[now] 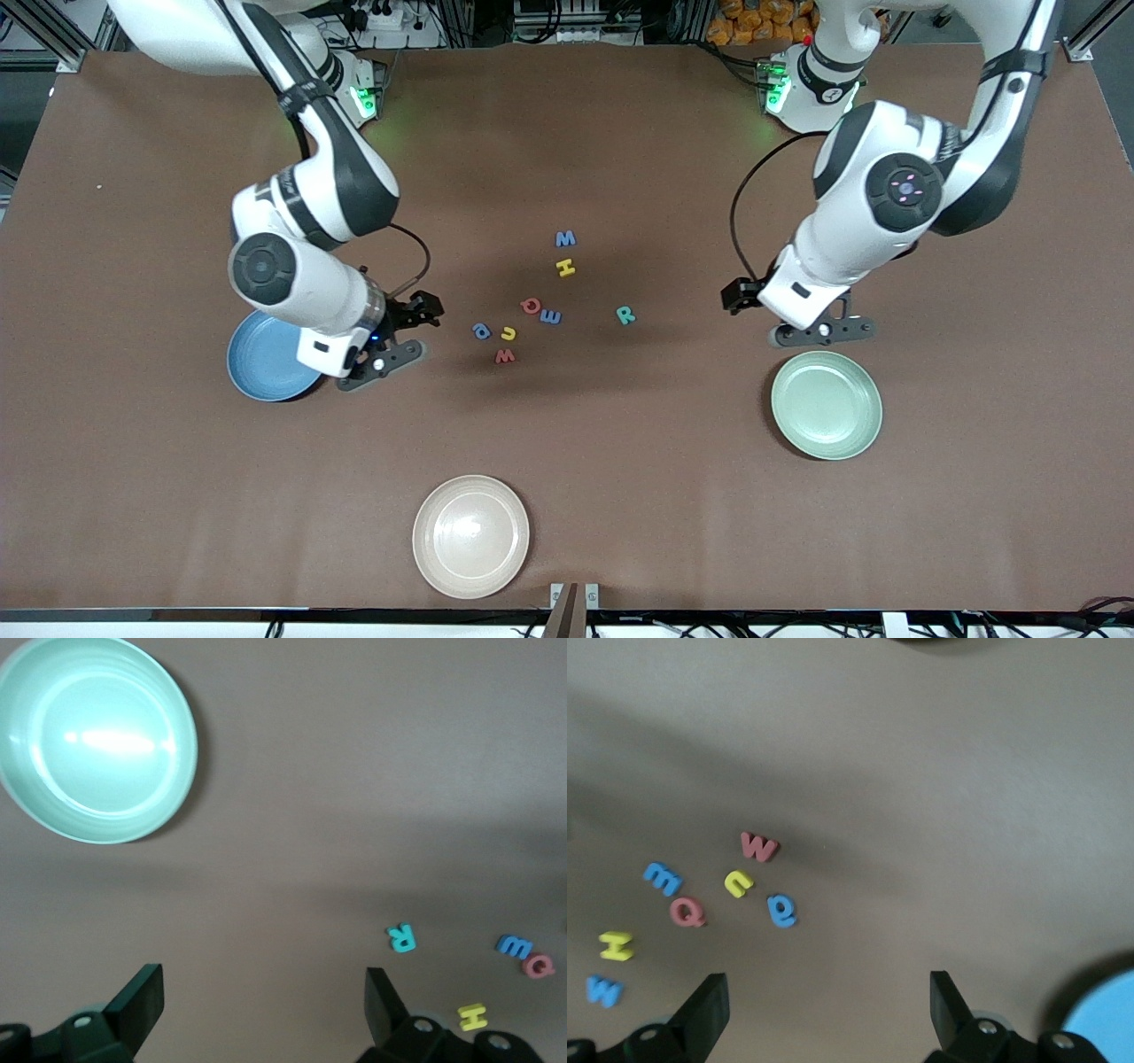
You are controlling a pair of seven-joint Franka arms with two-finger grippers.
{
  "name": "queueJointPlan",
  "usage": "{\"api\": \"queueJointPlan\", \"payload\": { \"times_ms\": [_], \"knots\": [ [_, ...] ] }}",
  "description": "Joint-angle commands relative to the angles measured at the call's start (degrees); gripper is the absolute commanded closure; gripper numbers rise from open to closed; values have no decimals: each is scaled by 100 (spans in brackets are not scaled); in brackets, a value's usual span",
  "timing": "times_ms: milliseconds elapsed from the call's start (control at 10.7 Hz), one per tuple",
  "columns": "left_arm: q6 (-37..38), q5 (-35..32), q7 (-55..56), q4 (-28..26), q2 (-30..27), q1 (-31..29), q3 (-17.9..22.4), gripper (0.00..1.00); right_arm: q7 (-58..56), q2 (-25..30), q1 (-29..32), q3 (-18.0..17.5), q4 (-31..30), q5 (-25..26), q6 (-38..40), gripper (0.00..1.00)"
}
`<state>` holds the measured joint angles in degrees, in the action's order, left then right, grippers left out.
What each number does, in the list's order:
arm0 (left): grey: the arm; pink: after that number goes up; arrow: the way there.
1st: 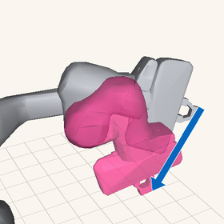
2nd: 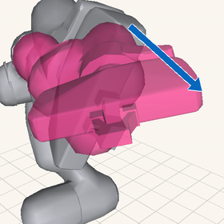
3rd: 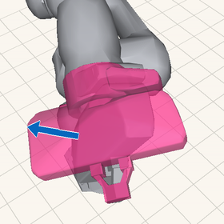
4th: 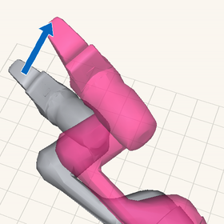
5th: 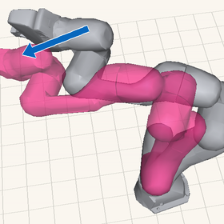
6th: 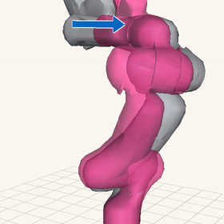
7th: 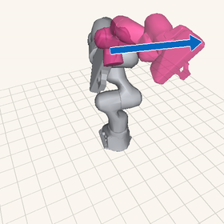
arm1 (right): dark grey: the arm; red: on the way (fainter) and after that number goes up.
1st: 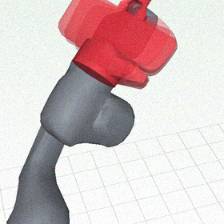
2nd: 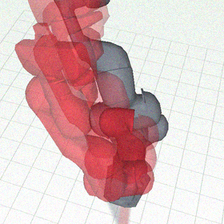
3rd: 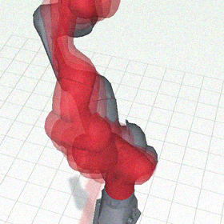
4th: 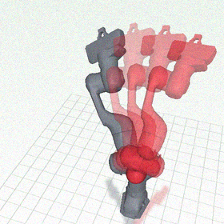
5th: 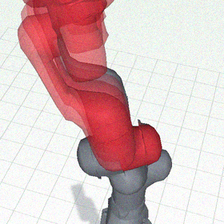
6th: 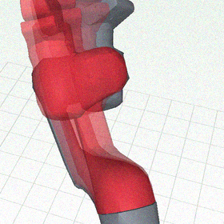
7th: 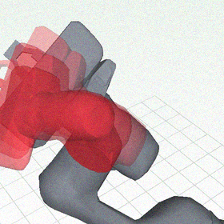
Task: Sort upper and lower case letters into plates
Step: 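Move both grippers down toward the scattered foam letters, then grasp the teal R with the left gripper while the right gripper grasps blue e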
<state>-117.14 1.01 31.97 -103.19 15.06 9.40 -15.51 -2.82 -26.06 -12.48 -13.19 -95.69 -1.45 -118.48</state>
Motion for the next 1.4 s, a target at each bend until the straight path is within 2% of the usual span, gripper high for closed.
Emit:
{"api": "queueJointPlan", "payload": {
  "times_ms": [0,94,281,562,842,1123,1311],
  "knots": [
    [-589,75,623,-131,338,368,40,0,167,-372,-201,-35,85,329,-254,0],
    [-739,66,730,-131,427,526,48,0,290,-495,-280,-35,68,338,-324,0],
    [-863,-598,749,-61,707,659,31,0,571,-637,-395,-35,-80,365,-508,0],
    [-1328,-681,1196,52,1164,966,40,0,1090,-698,-579,-35,-626,365,-1360,0],
    [-1338,-690,1206,378,1630,1168,48,0,1108,-769,-754,-35,-846,382,-1510,0],
    [-1566,-821,1564,387,1938,1388,57,0,1161,-804,-817,9,-1154,504,-2054,0],
    [-1671,-857,1916,387,2140,1494,57,0,1161,-822,-791,9,-1285,602,-2073,0]
  ]
}}
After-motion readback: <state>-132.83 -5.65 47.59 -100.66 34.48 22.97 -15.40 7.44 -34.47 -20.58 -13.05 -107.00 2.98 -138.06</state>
